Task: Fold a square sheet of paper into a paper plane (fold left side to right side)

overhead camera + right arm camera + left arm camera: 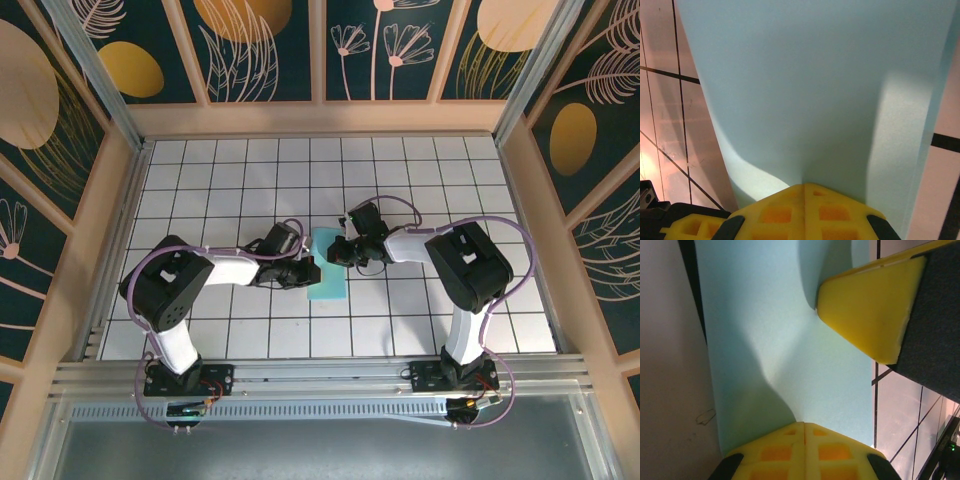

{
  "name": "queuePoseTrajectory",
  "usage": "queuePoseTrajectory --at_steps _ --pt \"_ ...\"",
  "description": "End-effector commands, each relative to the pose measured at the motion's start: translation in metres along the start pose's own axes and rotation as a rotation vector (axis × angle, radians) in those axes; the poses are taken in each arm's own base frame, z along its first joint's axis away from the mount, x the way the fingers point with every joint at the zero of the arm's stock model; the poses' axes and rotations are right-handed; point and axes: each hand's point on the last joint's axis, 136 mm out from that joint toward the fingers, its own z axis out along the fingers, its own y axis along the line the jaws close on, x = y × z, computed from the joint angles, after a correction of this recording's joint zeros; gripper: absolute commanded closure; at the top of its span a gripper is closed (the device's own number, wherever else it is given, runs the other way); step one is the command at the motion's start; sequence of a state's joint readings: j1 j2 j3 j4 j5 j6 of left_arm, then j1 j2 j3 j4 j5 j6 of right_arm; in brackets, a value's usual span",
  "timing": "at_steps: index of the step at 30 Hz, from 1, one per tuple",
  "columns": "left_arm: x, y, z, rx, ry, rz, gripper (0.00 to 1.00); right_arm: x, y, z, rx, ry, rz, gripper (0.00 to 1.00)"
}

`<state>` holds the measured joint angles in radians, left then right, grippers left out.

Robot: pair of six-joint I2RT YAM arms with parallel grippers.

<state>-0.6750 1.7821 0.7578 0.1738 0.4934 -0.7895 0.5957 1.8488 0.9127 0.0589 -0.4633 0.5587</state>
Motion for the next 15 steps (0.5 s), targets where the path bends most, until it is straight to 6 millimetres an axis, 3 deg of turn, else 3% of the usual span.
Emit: queuePoseTrajectory --at_steps 1,4,7,15 --pt "0.025 0.025 0.005 -0.072 0.052 -0.029 1.0 -0.009 0.005 -0.008 0.032 -0.027 -0.01 1.0" --pt "0.027 0.025 0.005 -0.074 0.045 -0.043 1.0 -0.015 0.014 -0.021 0.031 -0.06 -0.027 1.0" --pt "0.028 0.027 0.005 -0.088 0.042 -0.052 1.0 -0.008 0.013 -0.03 0.045 -0.061 -0.03 1.0" --pt "0.026 0.027 0.004 -0.092 0.026 -0.056 1.0 0.039 0.018 -0.036 0.01 -0.02 0.003 1.0"
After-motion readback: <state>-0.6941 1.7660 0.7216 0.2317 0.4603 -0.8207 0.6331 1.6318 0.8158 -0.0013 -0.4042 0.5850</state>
